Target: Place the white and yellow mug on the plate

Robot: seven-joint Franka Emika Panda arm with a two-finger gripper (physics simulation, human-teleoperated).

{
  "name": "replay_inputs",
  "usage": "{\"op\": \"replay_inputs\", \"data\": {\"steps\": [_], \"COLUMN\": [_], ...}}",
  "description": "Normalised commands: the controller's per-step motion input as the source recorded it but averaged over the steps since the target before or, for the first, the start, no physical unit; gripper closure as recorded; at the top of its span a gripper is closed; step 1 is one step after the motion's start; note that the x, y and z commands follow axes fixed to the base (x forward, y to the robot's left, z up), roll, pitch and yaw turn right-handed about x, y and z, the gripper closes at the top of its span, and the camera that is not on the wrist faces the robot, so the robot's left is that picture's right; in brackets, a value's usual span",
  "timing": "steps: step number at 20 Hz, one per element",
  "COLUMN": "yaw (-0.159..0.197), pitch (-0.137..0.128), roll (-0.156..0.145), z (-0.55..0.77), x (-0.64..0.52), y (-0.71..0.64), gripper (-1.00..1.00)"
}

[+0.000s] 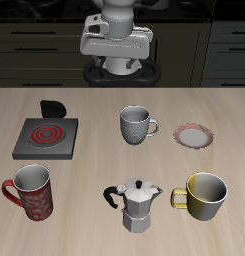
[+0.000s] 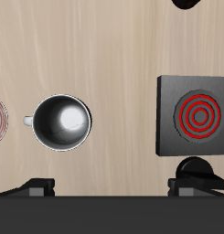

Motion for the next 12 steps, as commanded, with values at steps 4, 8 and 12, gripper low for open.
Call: {"op": "replay_inputs", "data": {"steps": [4, 8, 12], "yaw": [0.025, 0.001, -0.010], "pitch": [-0.015, -0.030, 0.024], "roll": [-0.006, -0.009, -0.006], "z": [0.09, 0.11, -0.01], "x": [0.39, 0.29, 0.45], "y": [0.14, 0.10, 0.23], "gripper": [-1.00, -1.00, -1.00]}}
